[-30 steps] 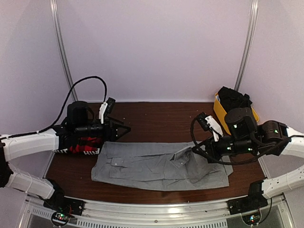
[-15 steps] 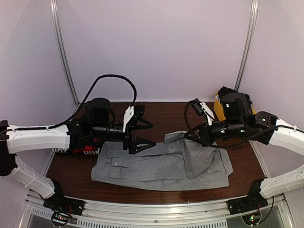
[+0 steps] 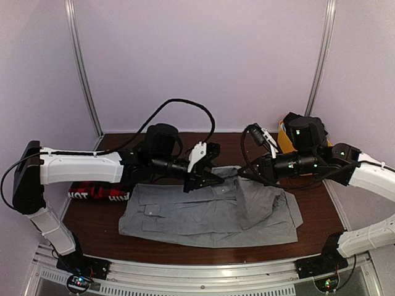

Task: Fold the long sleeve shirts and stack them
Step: Pass from the right arm to the left, then fold the sleeve of the rectangle-folded shirt.

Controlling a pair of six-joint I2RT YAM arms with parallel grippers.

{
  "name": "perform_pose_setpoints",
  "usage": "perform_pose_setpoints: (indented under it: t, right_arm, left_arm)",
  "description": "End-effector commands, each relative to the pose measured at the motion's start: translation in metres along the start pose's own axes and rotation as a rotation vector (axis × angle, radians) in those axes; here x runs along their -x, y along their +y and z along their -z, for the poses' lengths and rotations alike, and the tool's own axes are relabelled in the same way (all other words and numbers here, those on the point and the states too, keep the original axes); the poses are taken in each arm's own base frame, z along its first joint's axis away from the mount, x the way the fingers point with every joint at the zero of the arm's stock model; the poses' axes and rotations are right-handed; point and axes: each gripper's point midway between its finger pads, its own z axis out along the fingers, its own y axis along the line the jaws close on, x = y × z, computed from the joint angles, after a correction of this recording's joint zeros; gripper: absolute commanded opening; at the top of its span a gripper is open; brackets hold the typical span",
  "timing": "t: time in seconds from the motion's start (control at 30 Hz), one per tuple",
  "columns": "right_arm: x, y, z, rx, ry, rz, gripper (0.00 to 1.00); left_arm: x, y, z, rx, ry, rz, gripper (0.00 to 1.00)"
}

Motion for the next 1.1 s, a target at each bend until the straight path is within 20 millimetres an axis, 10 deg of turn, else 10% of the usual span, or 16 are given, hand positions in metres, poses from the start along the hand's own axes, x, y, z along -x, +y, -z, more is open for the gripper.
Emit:
perform_pose_setpoints:
  t: [0.0, 0.2, 0.5, 0.7, 1.07]
  right_arm:
    - [0.008, 0.000, 0.007, 0.013, -0.046, 0.013, 0.00]
    - [-0.003, -0.019, 0.013, -0.067, -0.044, -0.020, 0.02]
    - [-0.019, -0.051, 0.055, -0.289, -0.053, -0.116, 0.52]
    - [-0.011, -0.095, 0.089, -0.545, -0.112, -0.194, 0.59]
    - [-0.022, -0.163, 0.092, -0.710, -0.115, -0.331, 0.59]
  left_arm:
    - [0.021, -0.009, 0.001, -0.068, -0.057, -0.012, 0.00]
    - [0.025, -0.020, 0.012, -0.078, 0.019, 0.043, 0.00]
    - [0.069, -0.043, 0.046, -0.020, 0.099, 0.057, 0.00]
    - [0.076, -0.085, 0.026, -0.079, 0.220, 0.001, 0.00]
    - [0.037, -0.136, -0.010, -0.155, 0.402, -0.069, 0.00]
